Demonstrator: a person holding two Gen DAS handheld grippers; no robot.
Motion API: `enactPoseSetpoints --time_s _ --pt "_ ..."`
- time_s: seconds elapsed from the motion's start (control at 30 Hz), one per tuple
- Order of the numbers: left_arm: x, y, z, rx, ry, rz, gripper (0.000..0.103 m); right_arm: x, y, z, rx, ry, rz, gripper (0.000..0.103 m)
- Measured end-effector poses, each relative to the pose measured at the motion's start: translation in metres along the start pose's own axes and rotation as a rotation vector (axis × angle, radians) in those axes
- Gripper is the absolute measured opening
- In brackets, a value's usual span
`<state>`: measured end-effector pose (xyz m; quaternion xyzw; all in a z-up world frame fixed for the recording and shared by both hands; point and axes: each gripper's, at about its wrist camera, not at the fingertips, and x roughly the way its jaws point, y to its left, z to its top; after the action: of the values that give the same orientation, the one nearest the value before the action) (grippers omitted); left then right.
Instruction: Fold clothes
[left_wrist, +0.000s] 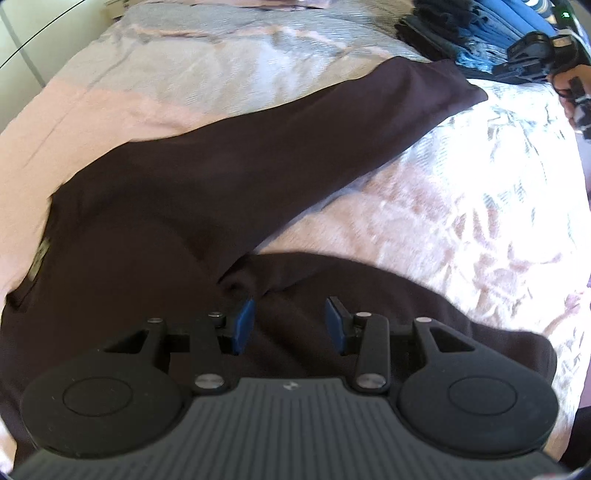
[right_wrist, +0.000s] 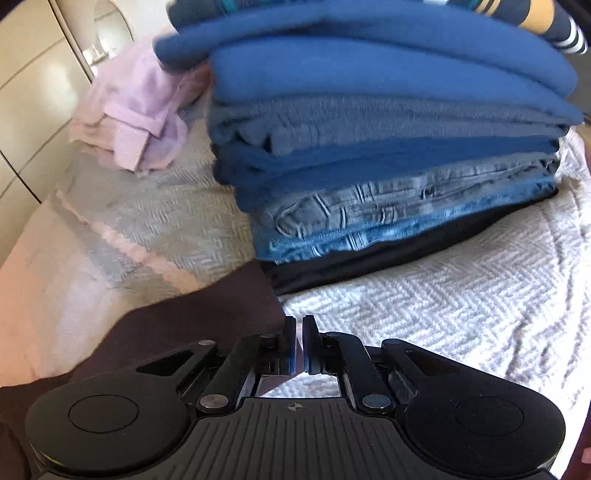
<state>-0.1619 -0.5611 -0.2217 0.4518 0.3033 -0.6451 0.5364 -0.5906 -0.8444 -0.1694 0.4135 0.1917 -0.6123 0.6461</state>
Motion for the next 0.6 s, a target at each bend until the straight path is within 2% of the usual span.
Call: enactPoseSetpoints --time_s 0.07,0.13,0.17,0.2,0.33,0.4,0.47,0.53,0.6 --pt "-0.010 0.011 -0.016 -0.042 0.013 0.034 0.037 -0.010 0.013 -0.007 -0.037 0.016 0.033 0.009" --pt "-0.022 0.024 -0.039 -0.090 0.031 0.080 0.038 -0.012 0.034 -0.019 -0.084 0.059 0.073 0.021" --pt "-0.030 0.033 -0.053 -0.117 0.042 0.106 0.039 -0.016 0.049 -0.030 -0.122 0.085 0.104 0.038" --pt "-0.038 0.042 -0.068 -0.144 0.053 0.132 0.040 -0.021 0.066 -0.044 -0.164 0.111 0.138 0.051" --pt "-0.073 0.083 -0.139 -0.270 0.104 0.256 0.054 -0.045 0.134 -0.104 -0.320 0.222 0.297 0.051" --pt "-0.092 0.108 -0.182 -0.353 0.130 0.316 0.057 -0.061 0.174 -0.145 -0.408 0.279 0.382 0.051" --pt "-0.108 0.131 -0.228 -0.440 0.147 0.340 0.062 -0.081 0.213 -0.185 -0.495 0.318 0.458 0.051" --pt "-0.122 0.152 -0.273 -0.523 0.162 0.356 0.062 -0.102 0.248 -0.223 -0.575 0.345 0.532 0.051" --pt "-0.133 0.170 -0.317 -0.586 0.154 0.324 0.062 -0.129 0.282 -0.265 -0.667 0.358 0.597 0.051"
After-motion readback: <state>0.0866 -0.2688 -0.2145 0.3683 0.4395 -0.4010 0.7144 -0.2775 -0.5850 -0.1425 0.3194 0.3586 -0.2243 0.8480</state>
